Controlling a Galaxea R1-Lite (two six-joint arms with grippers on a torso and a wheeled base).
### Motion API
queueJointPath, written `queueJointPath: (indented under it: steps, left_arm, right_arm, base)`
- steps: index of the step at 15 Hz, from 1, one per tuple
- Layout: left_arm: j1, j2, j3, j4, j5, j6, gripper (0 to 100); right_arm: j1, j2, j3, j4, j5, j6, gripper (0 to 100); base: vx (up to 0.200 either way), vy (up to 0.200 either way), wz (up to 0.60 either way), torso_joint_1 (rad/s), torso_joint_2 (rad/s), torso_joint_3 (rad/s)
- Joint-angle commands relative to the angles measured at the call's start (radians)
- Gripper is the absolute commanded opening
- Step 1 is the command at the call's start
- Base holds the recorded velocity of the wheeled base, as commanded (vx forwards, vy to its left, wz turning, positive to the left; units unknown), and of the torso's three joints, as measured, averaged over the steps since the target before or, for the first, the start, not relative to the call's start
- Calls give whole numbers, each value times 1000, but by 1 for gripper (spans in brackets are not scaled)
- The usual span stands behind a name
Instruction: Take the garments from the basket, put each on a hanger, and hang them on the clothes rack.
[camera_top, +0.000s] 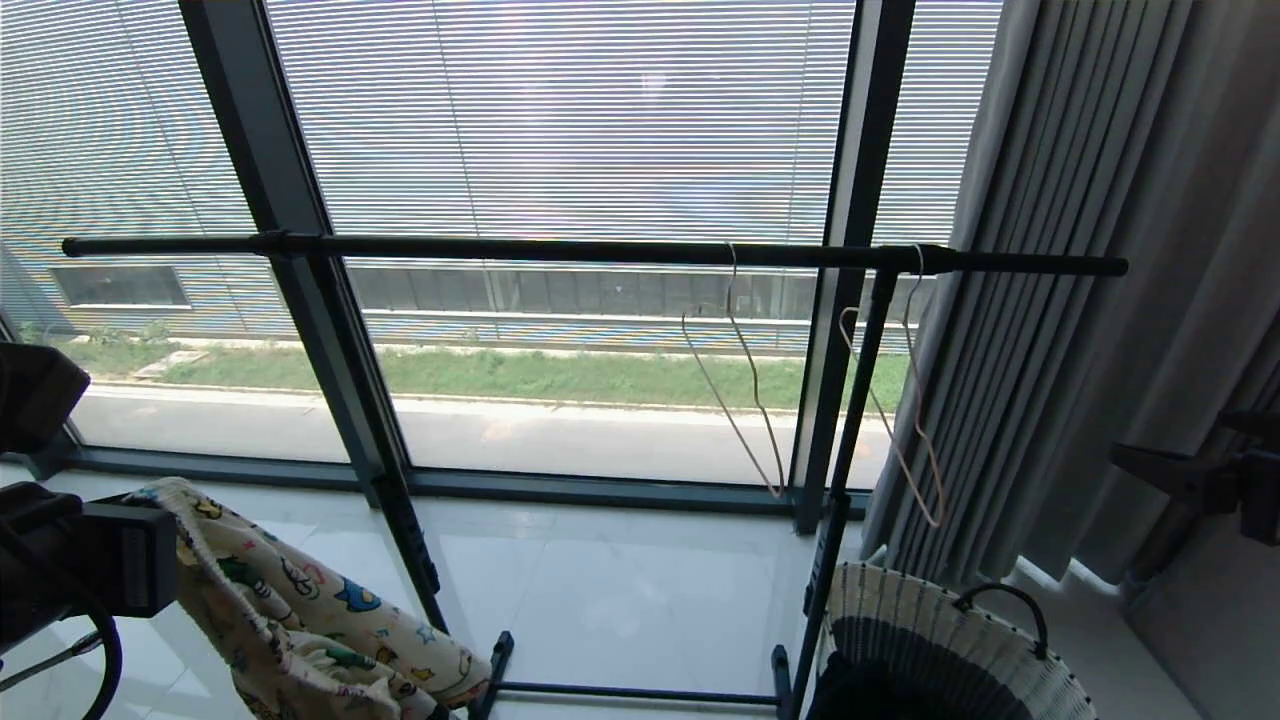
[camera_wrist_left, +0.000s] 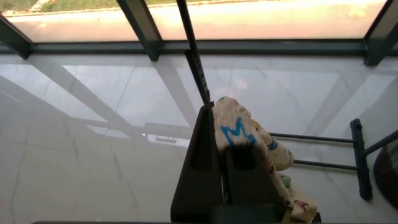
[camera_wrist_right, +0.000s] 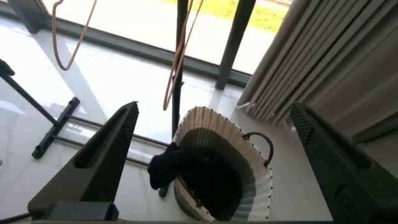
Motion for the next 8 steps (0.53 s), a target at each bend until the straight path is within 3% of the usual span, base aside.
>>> queueJointPath:
  steps: [1, 5, 8]
  left_arm:
    - [2, 10, 0, 0, 0, 0, 0]
    - [2, 11, -8, 0, 0, 0, 0]
    - [2, 11, -5, 0, 0, 0, 0]
  right_arm:
    - [43, 51, -1, -13, -2, 23, 100]
    - [59, 156, -1, -85, -28, 24, 100]
    - [134, 229, -1, -99, -132, 47, 100]
  base:
    - [200, 0, 0, 2, 7, 12]
    - [200, 0, 0, 0, 5, 1]
    - [200, 0, 0, 4, -1, 1]
